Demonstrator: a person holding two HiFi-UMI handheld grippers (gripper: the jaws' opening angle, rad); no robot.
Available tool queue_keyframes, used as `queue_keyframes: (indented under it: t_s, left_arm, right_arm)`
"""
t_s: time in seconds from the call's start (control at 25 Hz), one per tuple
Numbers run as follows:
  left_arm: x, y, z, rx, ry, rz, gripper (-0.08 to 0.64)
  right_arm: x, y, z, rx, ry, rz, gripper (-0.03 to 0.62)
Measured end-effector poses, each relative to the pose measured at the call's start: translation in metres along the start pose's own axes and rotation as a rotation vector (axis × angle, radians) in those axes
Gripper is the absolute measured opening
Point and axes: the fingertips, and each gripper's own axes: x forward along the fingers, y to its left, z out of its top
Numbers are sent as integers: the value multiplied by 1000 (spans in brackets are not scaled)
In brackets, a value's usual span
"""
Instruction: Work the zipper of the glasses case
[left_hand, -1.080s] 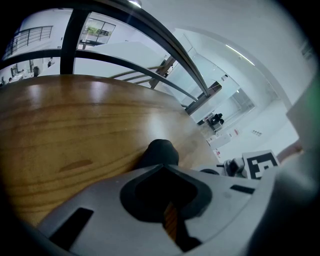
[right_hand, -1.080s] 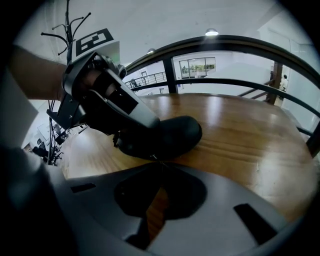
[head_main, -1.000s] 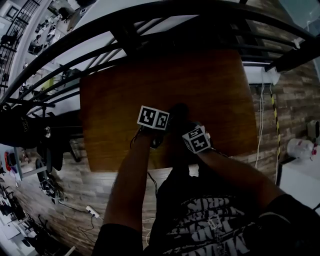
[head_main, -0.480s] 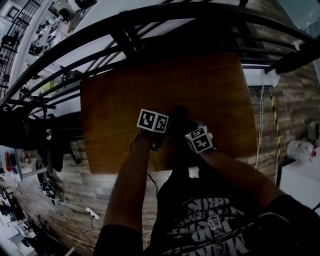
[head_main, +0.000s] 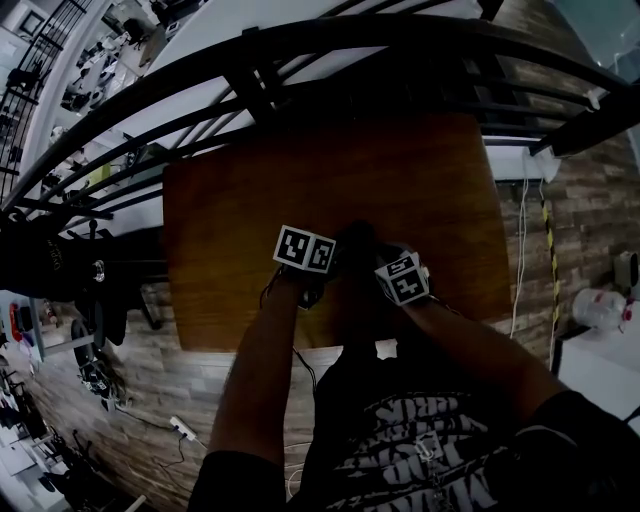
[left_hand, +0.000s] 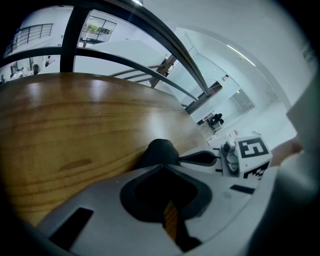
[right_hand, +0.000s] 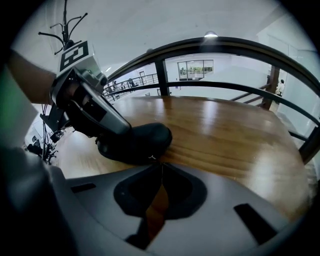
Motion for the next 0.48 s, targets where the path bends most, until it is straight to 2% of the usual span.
queue_keyframes:
  t_s: [0.48]
  left_arm:
    - [3,0,2,1,0,12,0]
  right_arm:
    - [6,-26,10,6,-15,2,3]
